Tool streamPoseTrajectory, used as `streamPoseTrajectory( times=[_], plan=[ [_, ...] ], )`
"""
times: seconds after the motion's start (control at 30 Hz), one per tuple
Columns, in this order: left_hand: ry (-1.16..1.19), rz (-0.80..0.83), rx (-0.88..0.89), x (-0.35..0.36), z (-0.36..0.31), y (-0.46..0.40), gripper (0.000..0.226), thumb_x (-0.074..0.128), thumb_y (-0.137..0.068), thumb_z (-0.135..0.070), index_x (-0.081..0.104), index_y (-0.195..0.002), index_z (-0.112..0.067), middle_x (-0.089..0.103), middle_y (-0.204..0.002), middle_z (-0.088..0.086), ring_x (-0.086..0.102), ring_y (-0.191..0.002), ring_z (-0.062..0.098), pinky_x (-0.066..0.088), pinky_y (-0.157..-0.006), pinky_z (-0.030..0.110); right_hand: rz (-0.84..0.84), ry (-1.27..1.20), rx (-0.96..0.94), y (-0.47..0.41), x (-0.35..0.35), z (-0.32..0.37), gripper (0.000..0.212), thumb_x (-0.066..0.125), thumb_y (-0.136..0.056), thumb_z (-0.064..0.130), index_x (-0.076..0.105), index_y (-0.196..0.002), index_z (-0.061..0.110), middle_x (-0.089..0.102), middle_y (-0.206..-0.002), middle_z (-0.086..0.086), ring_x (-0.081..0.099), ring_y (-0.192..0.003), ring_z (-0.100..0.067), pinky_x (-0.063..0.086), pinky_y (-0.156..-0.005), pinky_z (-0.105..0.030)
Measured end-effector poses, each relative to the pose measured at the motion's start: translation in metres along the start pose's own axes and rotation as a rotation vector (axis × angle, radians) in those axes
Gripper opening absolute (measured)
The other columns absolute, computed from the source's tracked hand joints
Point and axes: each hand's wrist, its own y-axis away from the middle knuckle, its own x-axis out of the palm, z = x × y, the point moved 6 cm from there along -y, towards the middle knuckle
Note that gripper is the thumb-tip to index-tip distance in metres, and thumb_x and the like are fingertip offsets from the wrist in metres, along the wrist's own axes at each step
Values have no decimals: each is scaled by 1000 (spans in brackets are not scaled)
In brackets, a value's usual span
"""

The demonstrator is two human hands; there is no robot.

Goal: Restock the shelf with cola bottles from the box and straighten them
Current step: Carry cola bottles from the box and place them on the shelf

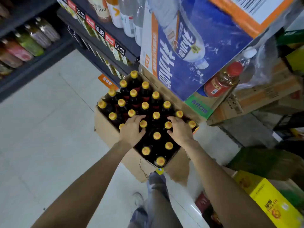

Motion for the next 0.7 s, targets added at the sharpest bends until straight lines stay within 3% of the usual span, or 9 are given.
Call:
streamPoseTrajectory(
  times=[0.13, 0.3, 0.4, 0.5, 0.6, 0.7],
  plan=[
    [-155, 47, 38, 16, -15, -35, 54, 58, -90, -25, 39, -141, -19, 45, -139, 2, 46, -124, 24, 48, -87, 37, 48, -20, 14, -13, 20, -8, 46, 69, -84, 22, 47, -125, 21, 57, -124, 2, 57, -113, -23, 47, -75, -36],
    [-175, 156, -34, 42, -19, -60, 55, 61, -89, -31, 40, -138, -20, 46, -139, 0, 50, -122, 25, 48, -88, 40, -118, -88, -22, -12, 16, -15, 38, 74, -79, 34, 58, -110, 21, 69, -105, 1, 64, -100, -22, 50, -67, -36],
    [-113, 99, -81, 46, -13, -66, 49, 64, -87, -33, 48, -132, -22, 52, -133, -1, 56, -114, 26, 50, -84, 40, -368, -110, -65, 5, -19, -8, 40, 80, -69, 41, 65, -97, 17, 70, -88, -2, 66, -84, -23, 46, -58, -30],
    [-37, 11, -81, 43, -9, -67, 46, 67, -85, -36, 55, -128, -24, 59, -129, -4, 61, -109, 22, 51, -81, 35, -550, -387, -103, 27, -56, -4, 40, 74, -73, 45, 64, -96, 14, 68, -94, 1, 63, -90, -19, 51, -72, -32],
    [-14, -45, -25, 39, -8, -62, 45, 69, -83, -38, 60, -125, -25, 62, -126, -8, 61, -109, 17, 51, -78, 30, -465, -840, -66, 35, -65, -3, 43, 67, -79, 44, 60, -112, 17, 63, -114, 3, 57, -112, -16, 48, -93, -42],
    [73, -76, 77, 29, -12, -54, 44, 68, -83, -42, 61, -123, -25, 62, -125, -10, 58, -114, 12, 50, -78, 25, -444, -1049, -73, 45, -76, 8, 34, 66, -82, 37, 58, -113, 26, 63, -117, 2, 57, -114, -18, 47, -97, -43]
  ],
)
